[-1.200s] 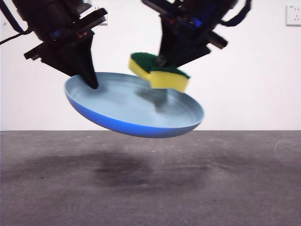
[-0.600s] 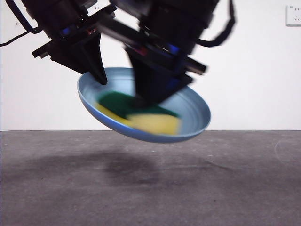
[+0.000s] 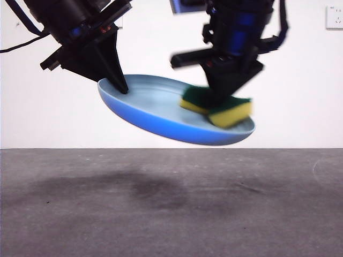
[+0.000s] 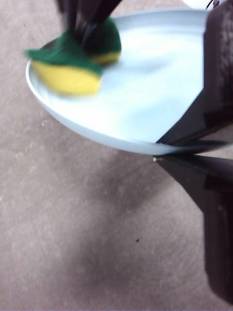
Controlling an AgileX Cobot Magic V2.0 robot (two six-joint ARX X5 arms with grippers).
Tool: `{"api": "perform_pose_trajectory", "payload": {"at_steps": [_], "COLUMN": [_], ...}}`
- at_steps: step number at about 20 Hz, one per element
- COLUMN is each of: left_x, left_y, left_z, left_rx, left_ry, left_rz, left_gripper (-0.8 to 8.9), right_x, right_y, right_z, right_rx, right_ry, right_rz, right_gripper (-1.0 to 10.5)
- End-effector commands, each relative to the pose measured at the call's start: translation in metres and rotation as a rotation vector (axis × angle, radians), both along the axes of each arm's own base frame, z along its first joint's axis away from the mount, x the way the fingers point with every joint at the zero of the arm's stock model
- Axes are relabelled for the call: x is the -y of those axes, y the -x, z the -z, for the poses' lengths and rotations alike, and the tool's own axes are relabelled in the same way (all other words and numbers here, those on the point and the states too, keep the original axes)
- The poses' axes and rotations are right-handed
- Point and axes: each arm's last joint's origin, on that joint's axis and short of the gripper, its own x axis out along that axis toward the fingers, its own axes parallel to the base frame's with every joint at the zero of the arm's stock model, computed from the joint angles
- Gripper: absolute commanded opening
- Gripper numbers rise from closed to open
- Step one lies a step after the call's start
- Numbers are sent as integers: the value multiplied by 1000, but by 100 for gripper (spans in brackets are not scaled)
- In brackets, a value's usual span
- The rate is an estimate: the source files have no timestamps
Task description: Pick up the plate,pick up the cloth,clean the plate with the cloth
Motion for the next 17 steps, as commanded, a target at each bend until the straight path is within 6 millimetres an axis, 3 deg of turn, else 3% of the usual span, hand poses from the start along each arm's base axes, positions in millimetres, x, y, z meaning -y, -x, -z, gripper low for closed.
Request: {"api": "perform_pose_trajectory", "payload": {"at_steps": [1, 5, 9, 13, 17], "left_x": [7, 9, 10, 10, 10], "left_y": [3, 2, 0, 0, 1], "left_z": [0, -2, -5, -5, -3], "left_rx": [-17, -6, 14, 9, -17], "left_ry": [47, 66, 102, 106, 94], "left_rz": [69, 58, 31, 24, 27], "left_gripper": [-9, -9, -9, -9, -9], "right_x": [-7, -19, -25, -14, 8], "right_y": [-5, 2, 14, 30, 24], "right_z": [1, 2, 6, 21, 19], "right_rx": [-38, -166, -320, -467, -249], "right_ry": [-133, -310, -366, -159, 172], "right_rz": [-107, -252, -351, -323, -40], "right_gripper": [-12, -12, -12, -12, -12]}}
